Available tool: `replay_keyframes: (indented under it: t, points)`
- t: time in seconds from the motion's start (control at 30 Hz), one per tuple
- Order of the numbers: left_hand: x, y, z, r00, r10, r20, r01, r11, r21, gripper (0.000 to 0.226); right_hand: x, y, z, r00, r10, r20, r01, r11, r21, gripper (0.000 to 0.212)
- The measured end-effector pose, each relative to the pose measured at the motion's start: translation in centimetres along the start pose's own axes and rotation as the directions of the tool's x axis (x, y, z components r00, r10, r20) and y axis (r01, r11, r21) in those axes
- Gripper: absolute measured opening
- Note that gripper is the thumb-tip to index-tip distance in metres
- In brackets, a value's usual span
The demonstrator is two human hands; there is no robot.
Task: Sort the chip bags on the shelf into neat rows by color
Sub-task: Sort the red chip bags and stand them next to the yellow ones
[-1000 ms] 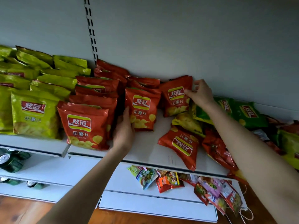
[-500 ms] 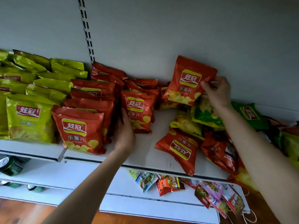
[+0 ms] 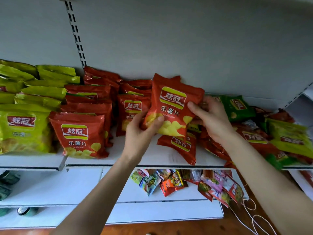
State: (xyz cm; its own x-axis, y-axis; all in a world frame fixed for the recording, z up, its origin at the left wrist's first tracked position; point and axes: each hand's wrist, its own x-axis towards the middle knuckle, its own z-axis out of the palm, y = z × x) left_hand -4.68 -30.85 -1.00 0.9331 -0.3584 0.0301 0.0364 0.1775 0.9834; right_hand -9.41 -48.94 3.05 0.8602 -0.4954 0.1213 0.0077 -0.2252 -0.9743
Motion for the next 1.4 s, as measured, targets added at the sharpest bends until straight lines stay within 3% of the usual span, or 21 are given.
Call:
replay_keyframes:
  t: [0.1, 0.17, 0.27, 0.43, 0.57, 0.67, 0.73, 0.83, 0.9, 1.0, 1.23, 1.33, 1.4]
  points:
    - [-0.5, -0.1, -1.0, 0.999, -0.049, -0.023, 0.045, 0.984, -0.174, 0.03, -1.1, -0.7, 0.9, 0.998, 0.049, 0.033, -0.051, 0.997, 0.06, 0.037]
    - [-0.7, -0.2, -1.5, 0.994, -0.071, -0.079, 0.05, 0.969, -0.242, 0.029, -1.8, -1.0, 1.4, 0.989, 0.083, 0.121, -0.09, 0.995, 0.05, 0.054]
    - [-0.8, 0.0, -1.7, 0.988, -0.058, -0.141, 0.018, 0.961, -0.275, 0.03, -3.3, -0.4, 2.9, 0.962, 0.117, 0.247, -0.118, 0.993, -0.012, 0.049]
    - [-1.2, -0.2, -2.2, 0.989, -0.018, -0.143, -0.014, 0.975, -0.223, 0.023, -4.7, 0.4, 4.1, 0.943, 0.158, 0.293, -0.146, 0.987, -0.064, 0.039]
    - [-1.2, -0.7, -2.5, 0.995, 0.001, -0.1, -0.022, 0.978, -0.207, 0.023, -3.9, -0.7, 2.7, 0.921, 0.235, 0.312, -0.172, 0.961, -0.216, 0.054]
    - [-1.2, -0.9, -2.8, 0.997, 0.001, -0.073, -0.013, 0.985, -0.173, 0.026, -2.2, -1.9, 1.3, 0.964, 0.201, 0.177, -0.2, 0.98, -0.022, 0.054]
    - [-1.1, -1.4, -3.0, 0.998, -0.034, -0.056, 0.026, 0.99, -0.138, 0.027, -1.0, -2.3, 1.1, 0.982, 0.141, 0.126, -0.142, 0.99, -0.003, 0.043]
    - [-1.1, -2.8, -3.5, 0.986, 0.054, -0.159, -0.025, 0.983, 0.18, 0.039, 0.7, -1.9, 1.8, 0.991, 0.068, 0.112, -0.062, 0.997, -0.055, 0.025]
    - [-1.5, -4.1, -3.8, 0.945, 0.254, -0.208, -0.136, 0.879, 0.457, 0.046, 2.0, -1.6, 2.6, 0.994, 0.041, 0.104, -0.036, 0.998, -0.042, 0.022]
    - [-1.8, -5.6, -3.8, 0.898, 0.435, -0.069, -0.291, 0.705, 0.647, 0.047, 3.8, -0.8, 4.9, 0.988, 0.034, 0.152, -0.027, 0.999, -0.045, 0.022]
    - [1.2, -9.0, -4.1, 0.906, 0.387, 0.174, -0.301, 0.299, 0.905, 0.043, 6.5, 2.4, 8.3, 0.946, 0.021, 0.325, 0.109, 0.92, -0.375, 0.019]
    - [2.1, -10.0, -4.3, 0.921, 0.35, 0.17, -0.266, 0.248, 0.932, 0.064, 9.2, 2.0, 6.6, 0.947, -0.258, 0.193, 0.322, 0.77, -0.55, 0.019]
    - [2.6, -10.3, -4.4, 0.925, 0.347, 0.156, -0.246, 0.231, 0.942, 0.073, 12.0, 1.9, 5.0, 0.921, -0.369, 0.124, 0.344, 0.625, -0.701, 0.021]
